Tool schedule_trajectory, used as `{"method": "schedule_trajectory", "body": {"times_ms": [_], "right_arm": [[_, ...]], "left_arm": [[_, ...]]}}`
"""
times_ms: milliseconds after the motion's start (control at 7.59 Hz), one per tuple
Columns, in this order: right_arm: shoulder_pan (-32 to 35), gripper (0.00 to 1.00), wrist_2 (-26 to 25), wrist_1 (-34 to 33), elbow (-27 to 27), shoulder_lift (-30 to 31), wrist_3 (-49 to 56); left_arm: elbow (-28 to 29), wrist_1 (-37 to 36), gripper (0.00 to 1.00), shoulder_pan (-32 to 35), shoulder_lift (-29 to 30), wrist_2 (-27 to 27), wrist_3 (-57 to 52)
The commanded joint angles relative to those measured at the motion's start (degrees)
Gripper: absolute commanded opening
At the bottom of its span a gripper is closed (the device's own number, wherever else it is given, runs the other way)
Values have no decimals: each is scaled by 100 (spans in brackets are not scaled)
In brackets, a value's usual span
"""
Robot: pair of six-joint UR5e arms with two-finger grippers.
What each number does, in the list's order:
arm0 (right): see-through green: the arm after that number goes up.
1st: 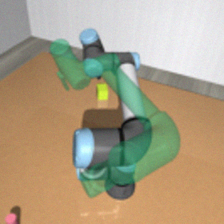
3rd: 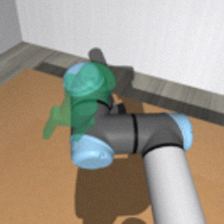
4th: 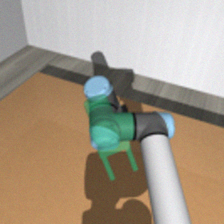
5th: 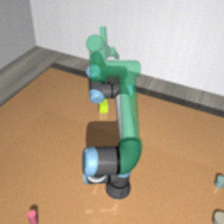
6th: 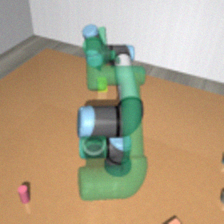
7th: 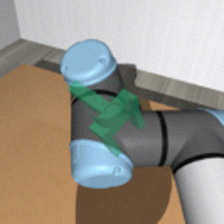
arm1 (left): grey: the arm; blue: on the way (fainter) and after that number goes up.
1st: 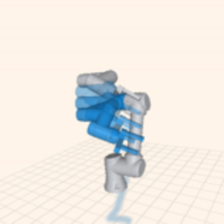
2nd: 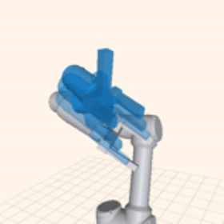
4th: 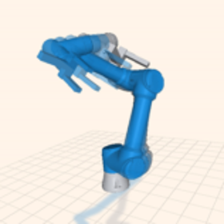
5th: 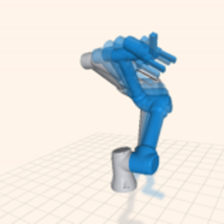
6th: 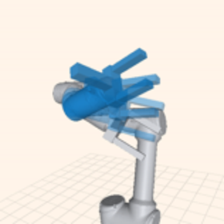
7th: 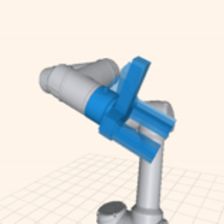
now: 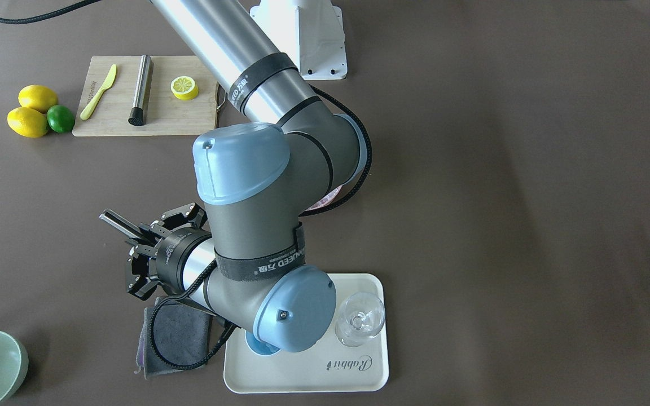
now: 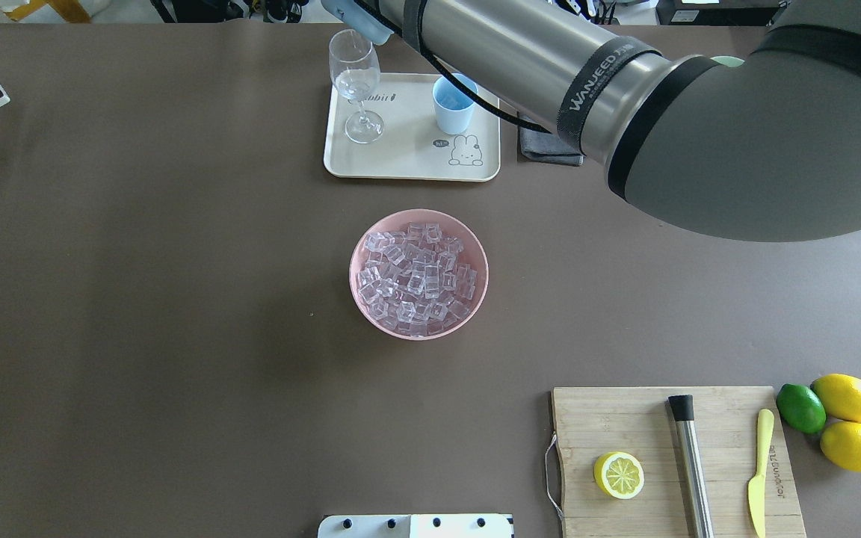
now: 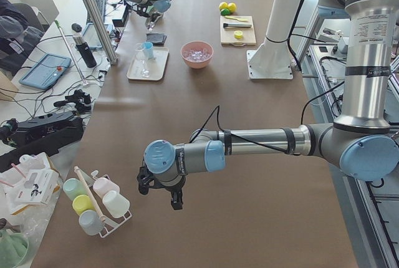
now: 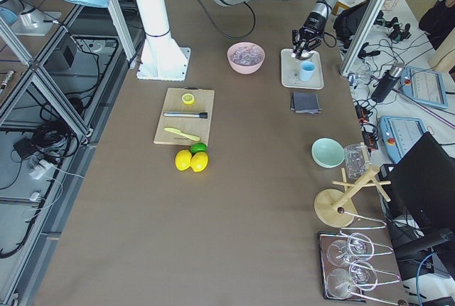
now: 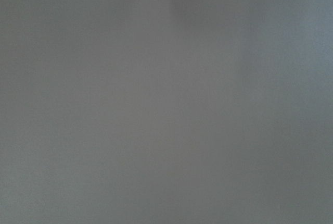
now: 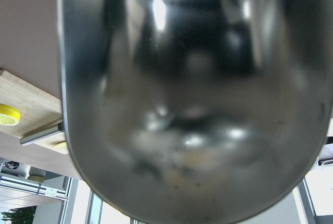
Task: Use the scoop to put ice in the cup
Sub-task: 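Tilt the scoop with the right gripper to pour ice into the blue cup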
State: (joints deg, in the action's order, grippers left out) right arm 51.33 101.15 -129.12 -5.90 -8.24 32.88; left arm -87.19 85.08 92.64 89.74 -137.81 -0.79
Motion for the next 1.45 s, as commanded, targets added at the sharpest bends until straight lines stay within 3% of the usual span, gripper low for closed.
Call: {"method": "schedule_trajectory", "body": {"times_ms": [0,658,1053,1317], "right_arm": [[0,0,-156,1,-8,6,-9],[0,0,-210,-8,-112,15,-1],[148,0,-149,-166,-1506,751,-9],[673,0,122,-227,-2480,1356,-62]], "left_arm": [[0,0,98,0,0,0,0],[0,0,98,0,9,0,0],[0,0,98,-9,9,0,0],[0,0,98,-9,9,0,0]]}}
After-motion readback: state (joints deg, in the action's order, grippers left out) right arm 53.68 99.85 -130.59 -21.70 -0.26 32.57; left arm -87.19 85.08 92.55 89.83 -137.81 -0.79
